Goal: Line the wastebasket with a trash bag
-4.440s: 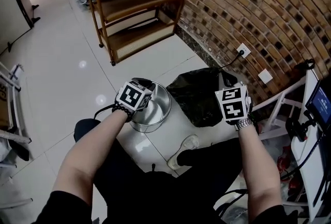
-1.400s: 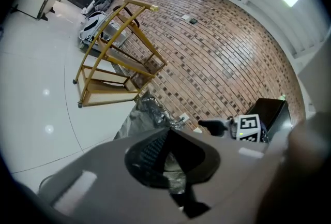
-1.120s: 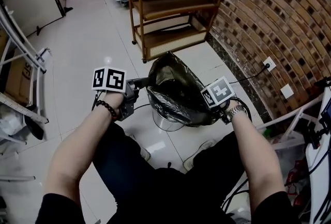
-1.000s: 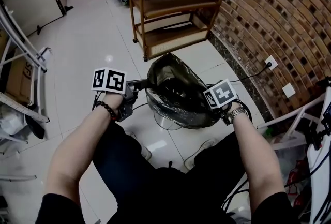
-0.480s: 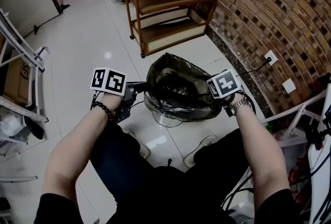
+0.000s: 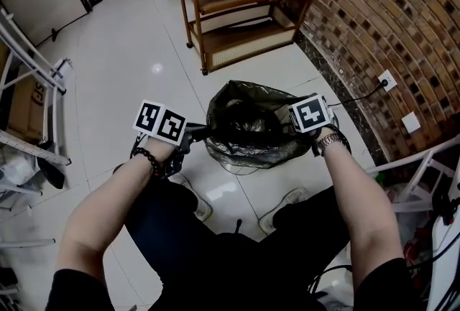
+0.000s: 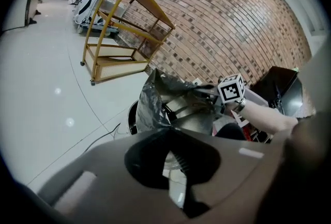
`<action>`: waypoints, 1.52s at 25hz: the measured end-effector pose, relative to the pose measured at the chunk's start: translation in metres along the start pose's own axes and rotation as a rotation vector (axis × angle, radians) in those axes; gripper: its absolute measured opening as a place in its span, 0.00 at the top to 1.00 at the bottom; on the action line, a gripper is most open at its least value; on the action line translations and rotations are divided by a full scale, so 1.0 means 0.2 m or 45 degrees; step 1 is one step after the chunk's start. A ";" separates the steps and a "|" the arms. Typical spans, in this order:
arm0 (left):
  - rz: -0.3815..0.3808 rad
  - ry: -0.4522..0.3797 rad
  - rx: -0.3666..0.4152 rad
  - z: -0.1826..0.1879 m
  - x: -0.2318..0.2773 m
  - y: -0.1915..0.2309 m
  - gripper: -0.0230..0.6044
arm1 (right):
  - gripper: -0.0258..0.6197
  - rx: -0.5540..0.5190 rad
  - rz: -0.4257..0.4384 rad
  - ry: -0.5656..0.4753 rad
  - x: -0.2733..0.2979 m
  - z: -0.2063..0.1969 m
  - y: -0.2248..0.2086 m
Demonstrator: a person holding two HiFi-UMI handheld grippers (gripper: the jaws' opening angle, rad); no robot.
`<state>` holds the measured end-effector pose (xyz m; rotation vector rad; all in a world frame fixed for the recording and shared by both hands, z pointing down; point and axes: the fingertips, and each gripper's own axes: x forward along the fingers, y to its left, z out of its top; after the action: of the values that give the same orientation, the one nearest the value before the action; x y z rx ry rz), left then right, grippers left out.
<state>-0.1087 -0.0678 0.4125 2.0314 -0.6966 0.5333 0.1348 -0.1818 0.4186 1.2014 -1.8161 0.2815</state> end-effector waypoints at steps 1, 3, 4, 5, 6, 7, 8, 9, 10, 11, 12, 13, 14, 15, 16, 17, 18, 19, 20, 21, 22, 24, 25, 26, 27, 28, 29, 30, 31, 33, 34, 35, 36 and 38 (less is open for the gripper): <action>0.007 0.024 0.016 -0.02 0.02 0.01 0.96 | 0.94 -0.006 0.006 0.003 0.02 0.00 0.00; 0.023 0.063 0.039 -0.06 0.06 0.03 0.96 | 0.93 -0.018 0.018 0.015 0.07 -0.02 0.01; 0.031 0.079 0.046 -0.07 0.08 0.04 0.96 | 0.93 -0.023 0.024 0.022 0.10 -0.02 0.02; 0.037 0.094 0.052 -0.08 0.10 0.05 0.96 | 0.93 -0.027 0.029 0.029 0.12 -0.03 0.02; 0.045 0.109 0.060 -0.09 0.11 0.06 0.96 | 0.93 -0.032 0.035 0.035 0.15 -0.03 0.02; 0.053 0.126 0.071 -0.11 0.13 0.07 0.96 | 0.92 -0.036 0.040 0.040 0.17 -0.04 0.03; 0.061 0.145 0.087 -0.12 0.15 0.08 0.96 | 0.91 -0.039 0.048 0.044 0.20 -0.05 0.03; 0.068 0.166 0.106 -0.13 0.16 0.09 0.96 | 0.91 -0.041 0.059 0.047 0.22 -0.05 0.04; 0.073 0.188 0.129 -0.15 0.18 0.09 0.96 | 0.89 -0.043 0.077 0.050 0.24 -0.06 0.05; 0.077 0.212 0.154 -0.17 0.19 0.10 0.94 | 0.85 -0.046 0.102 0.054 0.27 -0.07 0.06; 0.081 0.236 0.175 -0.19 0.21 0.10 0.91 | 0.78 -0.050 0.130 0.060 0.29 -0.08 0.08; 0.081 0.260 0.188 -0.21 0.22 0.11 0.87 | 0.72 -0.056 0.157 0.069 0.31 -0.09 0.10; 0.080 0.284 0.193 -0.23 0.23 0.12 0.79 | 0.69 -0.061 0.181 0.079 0.33 -0.11 0.12; 0.078 0.305 0.194 -0.24 0.24 0.12 0.70 | 0.65 -0.064 0.202 0.089 0.34 -0.12 0.13; 0.080 0.320 0.195 -0.25 0.25 0.13 0.63 | 0.61 -0.064 0.220 0.097 0.35 -0.13 0.14; 0.086 0.329 0.197 -0.26 0.26 0.14 0.59 | 0.59 -0.063 0.234 0.102 0.36 -0.14 0.15; 0.094 0.331 0.198 -0.25 0.26 0.16 0.56 | 0.57 -0.060 0.245 0.104 0.37 -0.15 0.15; 0.104 0.329 0.194 -0.25 0.26 0.17 0.54 | 0.54 -0.056 0.255 0.102 0.37 -0.15 0.15; 0.113 0.327 0.188 -0.24 0.26 0.18 0.52 | 0.53 -0.052 0.262 0.097 0.36 -0.15 0.14; 0.121 0.326 0.180 -0.24 0.26 0.19 0.51 | 0.52 -0.049 0.267 0.092 0.36 -0.15 0.14; 0.128 0.327 0.174 -0.23 0.27 0.20 0.50 | 0.52 -0.048 0.268 0.088 0.35 -0.16 0.13; 0.142 0.337 0.175 -0.23 0.27 0.21 0.48 | 0.51 -0.062 0.272 0.083 0.33 -0.17 0.12; 0.150 0.346 0.184 -0.24 0.26 0.21 0.47 | 0.51 -0.081 0.279 0.083 0.33 -0.17 0.13; 0.159 0.357 0.195 -0.24 0.26 0.21 0.46 | 0.51 -0.113 0.290 0.081 0.33 -0.17 0.14; 0.165 0.370 0.201 -0.25 0.26 0.21 0.46 | 0.51 -0.157 0.303 0.079 0.33 -0.17 0.16; 0.169 0.384 0.203 -0.27 0.26 0.21 0.46 | 0.51 -0.212 0.314 0.074 0.33 -0.17 0.18; 0.171 0.401 0.202 -0.29 0.27 0.20 0.46 | 0.52 -0.274 0.322 0.068 0.34 -0.16 0.21; 0.172 0.416 0.200 -0.30 0.27 0.20 0.46 | 0.52 -0.333 0.333 0.059 0.34 -0.14 0.24; 0.171 0.432 0.198 -0.32 0.28 0.20 0.46 | 0.52 -0.379 0.349 0.053 0.35 -0.12 0.27; 0.169 0.462 0.196 -0.36 0.29 0.21 0.46 | 0.57 -0.427 0.387 0.063 0.37 -0.09 0.34; 0.170 0.478 0.200 -0.37 0.30 0.22 0.46 | 0.63 -0.440 0.390 0.078 0.39 -0.09 0.36; 0.171 0.495 0.208 -0.39 0.31 0.22 0.46 | 0.71 -0.456 0.371 0.086 0.42 -0.07 0.36; 0.171 0.511 0.218 -0.41 0.32 0.23 0.46 | 0.81 -0.476 0.333 0.077 0.44 -0.05 0.34; 0.164 0.543 0.238 -0.44 0.34 0.23 0.47 | 0.95 -0.476 0.259 0.034 0.46 0.02 0.29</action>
<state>-0.0970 -0.0314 0.5255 1.9566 -0.5332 1.1033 0.0741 -0.2113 0.5047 0.7523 -1.8687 0.0653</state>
